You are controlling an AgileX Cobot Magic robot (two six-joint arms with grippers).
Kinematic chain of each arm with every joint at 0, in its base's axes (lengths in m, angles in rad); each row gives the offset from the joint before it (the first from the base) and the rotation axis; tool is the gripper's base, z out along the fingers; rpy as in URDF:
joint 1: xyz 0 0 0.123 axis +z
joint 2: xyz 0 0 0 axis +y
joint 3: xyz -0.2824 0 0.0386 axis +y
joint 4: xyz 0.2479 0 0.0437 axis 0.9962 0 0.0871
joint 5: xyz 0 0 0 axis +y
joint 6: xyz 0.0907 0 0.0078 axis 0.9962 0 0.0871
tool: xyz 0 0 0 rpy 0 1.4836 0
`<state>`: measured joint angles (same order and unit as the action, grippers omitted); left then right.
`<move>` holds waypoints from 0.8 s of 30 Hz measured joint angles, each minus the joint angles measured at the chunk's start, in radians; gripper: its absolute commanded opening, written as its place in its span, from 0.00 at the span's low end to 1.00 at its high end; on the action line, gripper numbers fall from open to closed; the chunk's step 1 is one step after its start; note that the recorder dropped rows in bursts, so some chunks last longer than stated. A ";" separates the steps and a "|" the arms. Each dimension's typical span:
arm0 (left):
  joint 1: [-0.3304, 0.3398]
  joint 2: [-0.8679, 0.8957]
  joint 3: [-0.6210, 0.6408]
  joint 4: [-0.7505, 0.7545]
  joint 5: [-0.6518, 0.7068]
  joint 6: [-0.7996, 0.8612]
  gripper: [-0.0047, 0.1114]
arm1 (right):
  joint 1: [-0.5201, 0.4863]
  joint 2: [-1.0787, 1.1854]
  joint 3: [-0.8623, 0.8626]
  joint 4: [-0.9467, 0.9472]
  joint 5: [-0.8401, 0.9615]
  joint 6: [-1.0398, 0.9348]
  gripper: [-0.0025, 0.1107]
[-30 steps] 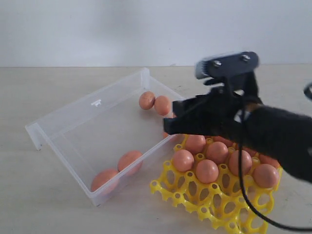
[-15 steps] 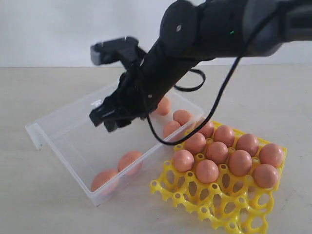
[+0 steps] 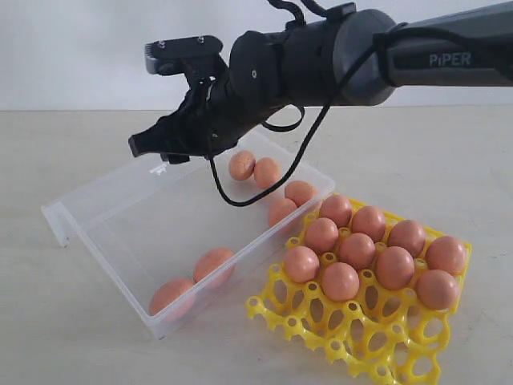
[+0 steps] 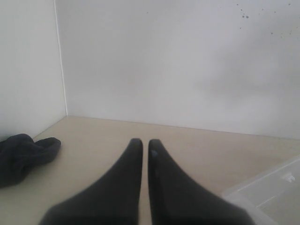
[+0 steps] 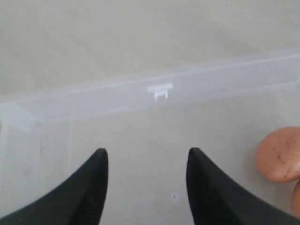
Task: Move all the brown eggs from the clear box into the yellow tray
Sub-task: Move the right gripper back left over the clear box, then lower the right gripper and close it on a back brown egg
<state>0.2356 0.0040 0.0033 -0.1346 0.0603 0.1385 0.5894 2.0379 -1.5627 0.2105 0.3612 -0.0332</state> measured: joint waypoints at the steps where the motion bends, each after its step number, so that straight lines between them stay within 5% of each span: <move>1: 0.000 0.000 0.000 0.000 0.000 0.000 0.08 | 0.000 0.000 0.000 -0.034 -0.022 0.044 0.40; 8: 0.000 0.000 0.000 0.000 0.000 0.000 0.08 | -0.002 0.054 -0.002 -0.202 -0.087 0.201 0.40; 24: 0.000 0.000 0.000 0.000 0.000 0.000 0.08 | -0.019 0.121 -0.002 -0.364 0.020 0.175 0.40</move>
<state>0.2356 0.0040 0.0033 -0.1346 0.0603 0.1385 0.5704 2.1587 -1.5648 -0.1532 0.3811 0.1423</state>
